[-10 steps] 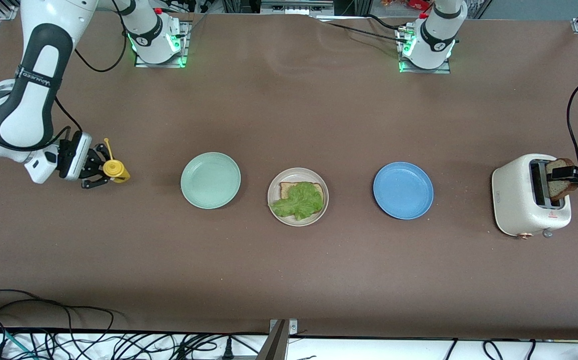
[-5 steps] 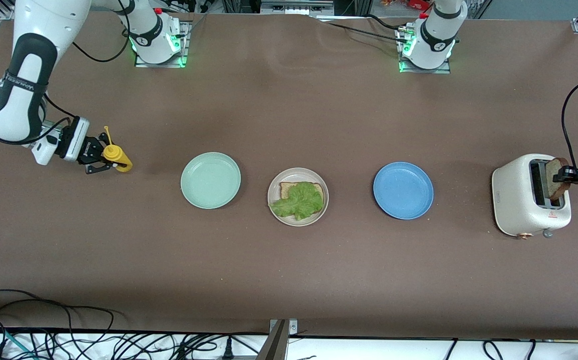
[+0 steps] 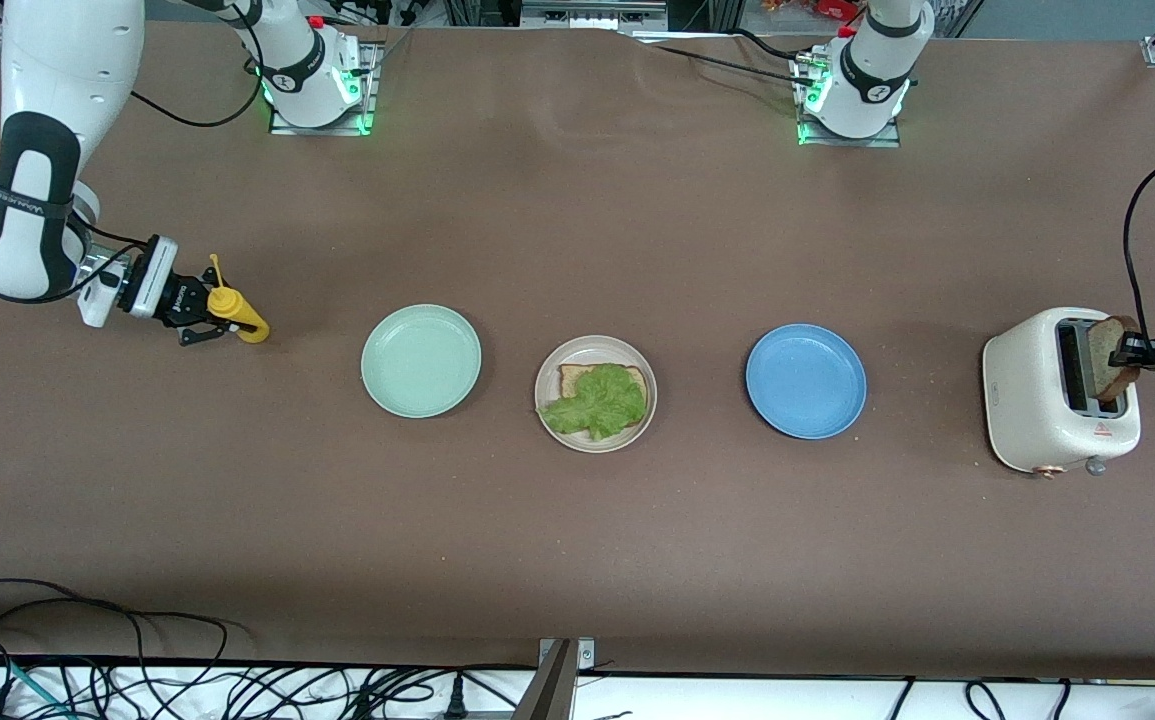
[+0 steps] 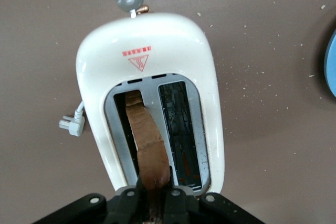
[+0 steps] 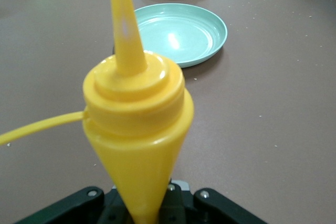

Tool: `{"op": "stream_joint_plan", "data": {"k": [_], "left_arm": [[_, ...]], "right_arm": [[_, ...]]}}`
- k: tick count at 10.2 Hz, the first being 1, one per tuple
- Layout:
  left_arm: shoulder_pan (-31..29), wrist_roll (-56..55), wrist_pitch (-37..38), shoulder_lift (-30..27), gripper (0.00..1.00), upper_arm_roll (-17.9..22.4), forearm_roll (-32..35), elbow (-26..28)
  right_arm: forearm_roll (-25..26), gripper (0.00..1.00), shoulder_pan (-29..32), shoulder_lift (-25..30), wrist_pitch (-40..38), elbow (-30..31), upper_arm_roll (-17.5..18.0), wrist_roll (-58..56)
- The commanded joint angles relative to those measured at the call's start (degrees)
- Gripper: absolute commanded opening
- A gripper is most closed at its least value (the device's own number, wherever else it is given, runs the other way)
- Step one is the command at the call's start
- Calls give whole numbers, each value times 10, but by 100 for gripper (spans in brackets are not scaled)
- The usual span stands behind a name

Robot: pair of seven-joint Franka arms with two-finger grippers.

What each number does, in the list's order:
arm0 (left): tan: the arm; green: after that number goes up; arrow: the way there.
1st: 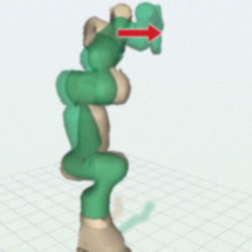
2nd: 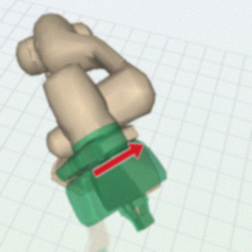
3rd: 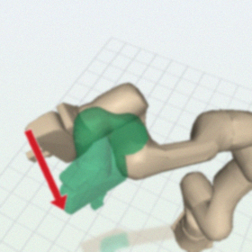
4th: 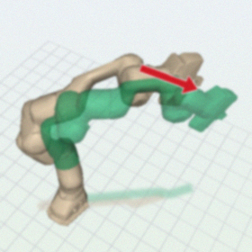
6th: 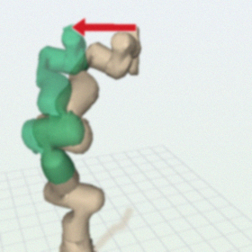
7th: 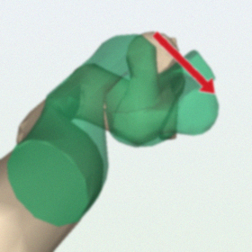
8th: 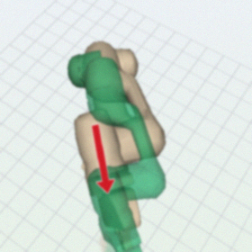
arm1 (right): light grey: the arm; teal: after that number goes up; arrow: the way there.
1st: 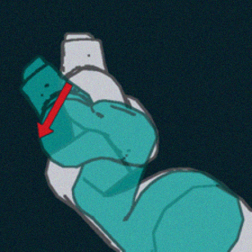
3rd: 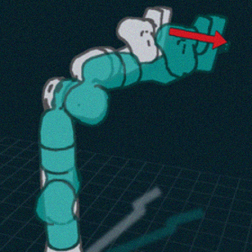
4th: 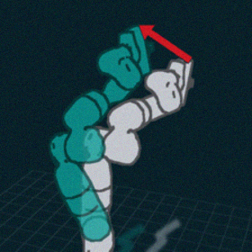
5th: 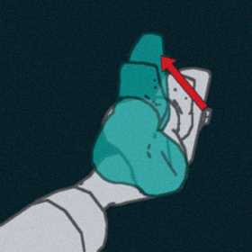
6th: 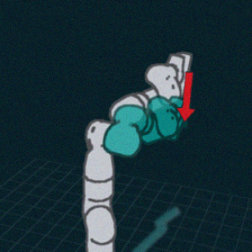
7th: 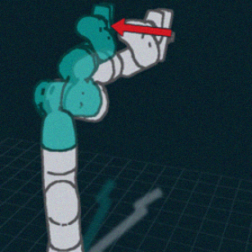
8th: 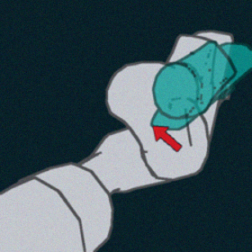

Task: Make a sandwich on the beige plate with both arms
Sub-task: 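Lower the mustard bottle upright onto the table with the right gripper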

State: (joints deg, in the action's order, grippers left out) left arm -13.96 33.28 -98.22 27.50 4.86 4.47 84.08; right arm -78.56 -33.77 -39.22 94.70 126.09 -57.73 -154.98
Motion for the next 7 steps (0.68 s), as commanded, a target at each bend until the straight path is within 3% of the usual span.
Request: {"op": "stream_joint_plan", "data": {"k": [1, 2, 3, 5, 7], "left_arm": [[21, 7, 50, -10, 0, 0, 18, -50], [22, 8, 69, -10, 0, -2, 12, -66], [22, 9, 90, -10, 0, -12, 10, -90], [21, 32, 131, -10, 0, -18, -25, -122], [22, 31, 179, -10, 0, -22, -94, -132]], "right_arm": [[-12, 0, 12, 15, -9, 3, 10, -13], [-12, 0, 12, 15, -9, 3, 10, -13], [-12, 7, 12, 15, -9, 3, 10, -13], [-12, 33, 16, 14, -9, 3, 11, -9], [-12, 40, 22, 9, -26, 1, 12, -10]]}}
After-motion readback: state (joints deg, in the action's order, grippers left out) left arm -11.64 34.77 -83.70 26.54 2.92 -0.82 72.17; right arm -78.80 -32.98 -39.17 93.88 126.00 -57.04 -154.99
